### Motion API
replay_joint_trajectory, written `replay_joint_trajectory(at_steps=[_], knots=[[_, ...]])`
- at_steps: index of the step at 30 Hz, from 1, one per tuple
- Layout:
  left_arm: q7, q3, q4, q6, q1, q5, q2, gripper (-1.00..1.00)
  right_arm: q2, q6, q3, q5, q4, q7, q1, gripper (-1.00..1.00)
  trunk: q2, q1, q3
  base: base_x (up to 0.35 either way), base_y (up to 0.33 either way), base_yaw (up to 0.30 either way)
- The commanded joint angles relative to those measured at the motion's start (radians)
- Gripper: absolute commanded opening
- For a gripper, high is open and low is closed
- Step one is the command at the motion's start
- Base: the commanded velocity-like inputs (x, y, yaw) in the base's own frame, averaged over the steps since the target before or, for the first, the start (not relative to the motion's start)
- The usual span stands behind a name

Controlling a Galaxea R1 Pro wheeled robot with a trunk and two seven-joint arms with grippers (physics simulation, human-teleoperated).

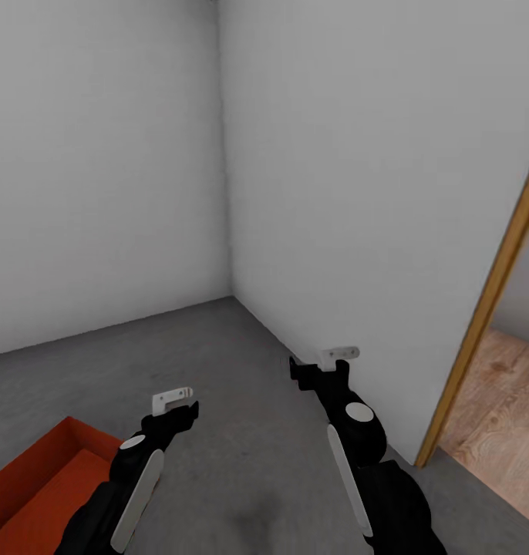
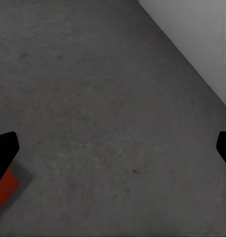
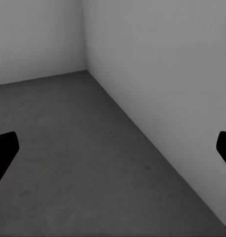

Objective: Move the two storage containers from the living room to the garage. In the garage, place one container on the floor and stack the other container on top of it (either order is fine).

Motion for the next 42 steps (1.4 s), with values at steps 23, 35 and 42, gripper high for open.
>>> replay_joint_trajectory(at_steps=[23,35,42], knots=[[0.0,0.0,0.002,-0.001,0.0,0.0,0.0,1.0,0.0,0.016,0.001,-0.001,-0.001,0.0,0.0,1.0,0.0,0.0,0.0,-0.031,-0.006,-0.299],[-0.009,-0.006,0.158,0.0,-0.001,0.0,-0.006,1.0,-0.012,0.033,0.032,-0.002,-0.017,0.336,0.0,1.0,0.0,0.0,0.0,0.0,0.0,-0.3],[-0.056,-0.067,0.211,0.0,-0.002,0.0,-0.009,1.0,-0.035,0.033,0.022,-0.002,-0.017,0.427,0.0,1.0,0.0,0.0,0.0,0.0,0.0,-0.3]])
